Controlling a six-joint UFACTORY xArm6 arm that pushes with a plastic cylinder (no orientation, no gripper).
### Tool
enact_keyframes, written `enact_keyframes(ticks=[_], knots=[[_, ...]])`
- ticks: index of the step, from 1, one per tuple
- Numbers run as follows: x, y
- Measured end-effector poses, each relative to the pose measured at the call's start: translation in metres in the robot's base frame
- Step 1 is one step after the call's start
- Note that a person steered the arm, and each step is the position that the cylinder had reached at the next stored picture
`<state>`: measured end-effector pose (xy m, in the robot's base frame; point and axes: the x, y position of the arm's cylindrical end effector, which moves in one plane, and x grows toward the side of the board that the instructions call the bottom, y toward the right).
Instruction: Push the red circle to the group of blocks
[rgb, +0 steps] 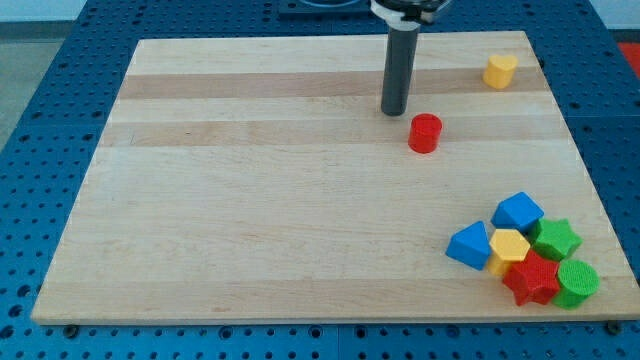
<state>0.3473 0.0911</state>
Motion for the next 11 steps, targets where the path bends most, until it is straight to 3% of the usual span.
enact_keyframes(ticks=[1, 3, 6, 8, 9, 11], knots=[[0.016, 0.034], [0.133, 0.034], [0.103, -0.003], [0.147, -0.076], [0.146, -0.062], [0.145, 0.022]])
